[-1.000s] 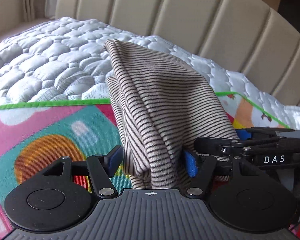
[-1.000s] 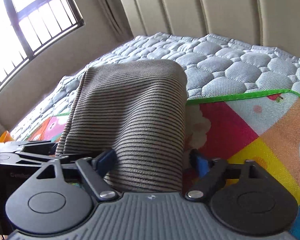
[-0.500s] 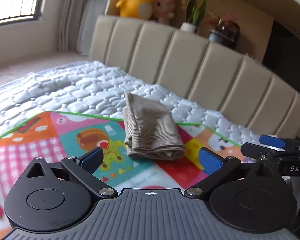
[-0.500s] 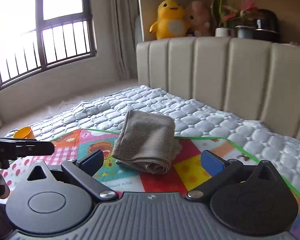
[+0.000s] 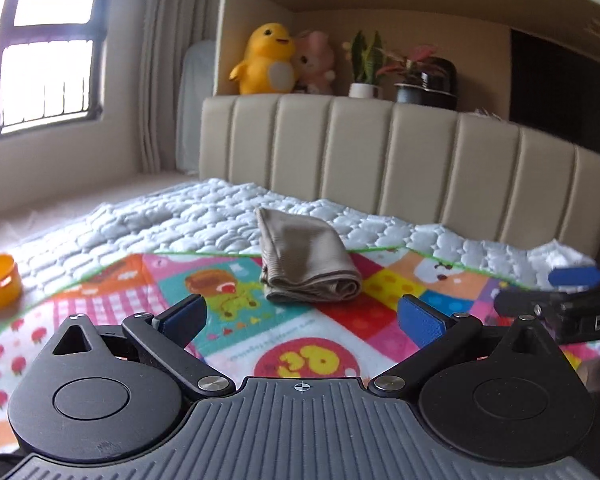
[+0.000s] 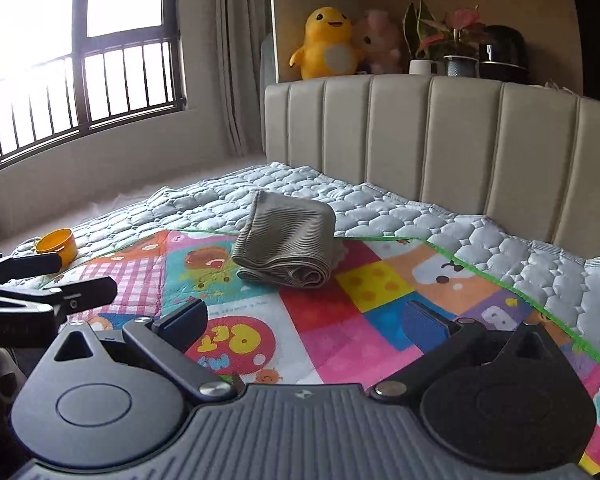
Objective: Fold clothes
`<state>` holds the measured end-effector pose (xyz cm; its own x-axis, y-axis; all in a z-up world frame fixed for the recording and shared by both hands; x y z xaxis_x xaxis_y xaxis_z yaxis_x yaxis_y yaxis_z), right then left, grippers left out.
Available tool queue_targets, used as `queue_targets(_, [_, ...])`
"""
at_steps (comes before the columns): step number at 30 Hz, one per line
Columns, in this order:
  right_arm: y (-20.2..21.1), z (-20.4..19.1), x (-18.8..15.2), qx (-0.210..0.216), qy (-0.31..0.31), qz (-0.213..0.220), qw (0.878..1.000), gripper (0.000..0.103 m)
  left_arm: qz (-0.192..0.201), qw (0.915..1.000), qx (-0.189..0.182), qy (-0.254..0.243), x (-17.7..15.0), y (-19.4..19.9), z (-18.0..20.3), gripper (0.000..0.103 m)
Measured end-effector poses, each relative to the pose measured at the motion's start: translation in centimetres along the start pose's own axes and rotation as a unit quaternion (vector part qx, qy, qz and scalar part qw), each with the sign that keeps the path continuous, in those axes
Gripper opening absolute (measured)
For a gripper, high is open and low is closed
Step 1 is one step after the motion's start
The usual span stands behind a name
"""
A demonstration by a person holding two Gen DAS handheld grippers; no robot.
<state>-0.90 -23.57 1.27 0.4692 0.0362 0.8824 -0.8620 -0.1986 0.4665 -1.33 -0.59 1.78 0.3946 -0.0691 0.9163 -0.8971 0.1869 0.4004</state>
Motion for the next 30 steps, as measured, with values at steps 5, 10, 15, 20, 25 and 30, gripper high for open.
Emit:
queue_targets(5, [-0.3,0.7,-0.3,-0.002,-0.015,-0.009,1.000,0.103,-0.008,0.9998,0.008,-0.016,-0.4,-0.3,0.5,0.103])
queue_targets(10, [-0.6,1.2,-0.4,-0.001,-0.025,-0.016,1.000,0.103,-0.029,0.9994,0.012,0.012,-0.5,-1.2,-0.4,0.103])
queue_targets(15, [-0.9,1.2,-0.5,0.000,-0.025,-0.023,0.999,0.103,-0.042,0.9988,0.016,0.020,-0.7,-1.8,-0.8,0.103])
queue_targets(20, [-1.2,1.1,-0.5,-0.001,-0.022,-0.030,0.999,0.103,-0.045,0.9987,0.016,0.018,-0.7,-1.9,-0.8,0.103])
queue_targets(25, [-1.2,1.0,-0.6,0.000,-0.017,-0.033,0.999,0.103,-0.048,0.9985,0.017,0.019,-0.7,-1.9,-0.7,0.103])
queue_targets(30, [-1.2,0.8,-0.7,0.000,-0.012,-0.037,0.999,0.103,-0.049,0.9985,0.017,0.019,-0.8,-1.9,-0.7,0.103])
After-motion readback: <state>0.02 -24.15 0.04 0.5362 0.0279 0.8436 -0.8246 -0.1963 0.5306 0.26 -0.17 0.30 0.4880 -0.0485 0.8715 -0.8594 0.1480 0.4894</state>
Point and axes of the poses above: each gripper's, at about its wrist camera, not at the fingertips, and y roughly against the way its jaws point, z to its right, x to its top, the point moved 1 cm from there along -y, roughly the way its jaws point, and after that the axes turned 1 degree about -x, right-handed, at the moved point
